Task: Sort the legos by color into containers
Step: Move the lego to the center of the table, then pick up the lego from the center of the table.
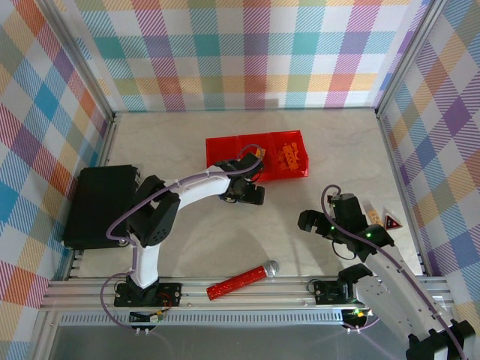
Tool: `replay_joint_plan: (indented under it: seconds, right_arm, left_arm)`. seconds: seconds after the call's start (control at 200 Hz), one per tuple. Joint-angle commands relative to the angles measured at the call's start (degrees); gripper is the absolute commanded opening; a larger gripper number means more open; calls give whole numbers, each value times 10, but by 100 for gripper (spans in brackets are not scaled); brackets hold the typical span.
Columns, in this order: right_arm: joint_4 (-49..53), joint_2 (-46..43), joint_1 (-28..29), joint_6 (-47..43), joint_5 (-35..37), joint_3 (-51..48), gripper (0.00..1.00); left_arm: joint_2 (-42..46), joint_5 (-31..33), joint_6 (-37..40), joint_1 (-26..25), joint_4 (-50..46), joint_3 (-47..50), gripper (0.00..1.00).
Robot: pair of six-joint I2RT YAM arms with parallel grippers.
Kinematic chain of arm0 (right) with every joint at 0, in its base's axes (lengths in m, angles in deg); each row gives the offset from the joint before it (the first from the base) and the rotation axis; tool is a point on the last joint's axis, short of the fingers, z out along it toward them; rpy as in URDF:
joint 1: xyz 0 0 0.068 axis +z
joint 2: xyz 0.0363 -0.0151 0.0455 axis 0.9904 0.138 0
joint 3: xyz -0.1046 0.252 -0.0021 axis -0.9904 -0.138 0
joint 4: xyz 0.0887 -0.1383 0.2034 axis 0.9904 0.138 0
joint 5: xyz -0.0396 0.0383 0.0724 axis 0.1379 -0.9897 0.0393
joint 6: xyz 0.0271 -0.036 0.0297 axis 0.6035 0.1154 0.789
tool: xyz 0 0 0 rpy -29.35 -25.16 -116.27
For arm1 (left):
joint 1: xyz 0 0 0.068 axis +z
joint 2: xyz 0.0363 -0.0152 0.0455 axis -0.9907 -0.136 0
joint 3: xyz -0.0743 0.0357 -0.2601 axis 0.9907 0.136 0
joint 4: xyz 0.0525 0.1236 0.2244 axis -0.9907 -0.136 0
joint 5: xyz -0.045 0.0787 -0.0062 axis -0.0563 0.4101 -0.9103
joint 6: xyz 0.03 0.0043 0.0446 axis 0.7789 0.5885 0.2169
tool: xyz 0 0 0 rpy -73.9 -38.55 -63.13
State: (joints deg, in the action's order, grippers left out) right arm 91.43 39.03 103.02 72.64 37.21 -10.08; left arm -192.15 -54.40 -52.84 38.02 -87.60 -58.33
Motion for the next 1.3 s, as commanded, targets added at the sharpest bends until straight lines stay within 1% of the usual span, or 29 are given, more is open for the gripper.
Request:
replay_joint_plan:
  seconds: [0.0,0.25,0.335,0.635,0.765,0.885,1.08,1.29]
  right_arm:
    - [14,0,-2,3,3,19,99]
    - [13,1,-2,5,4,18,99]
    - [14,0,-2,4,4,18,99]
    - [17,-2,-2,5,6,20,99]
    - [17,1,-2,5,6,20,99]
    - [16,1,-2,5,6,19,99]
    - [15,0,-2,4,6,19,99]
    - [16,-2,-3,4,6,18,99]
  left_arm:
    - [35,6,64,-2,-27,-15,96]
    - [42,1,206,-2,-24,-31,100]
    - [30,-5,235,-1,-28,-40,100]
    - [-12,38,278,1,-46,-76,99]
    - [-27,38,286,3,-60,-94,95]
    - [-31,38,288,5,-64,-95,92]
    - [-34,40,284,15,-63,-86,91]
    - [-56,33,287,25,-67,-94,85]
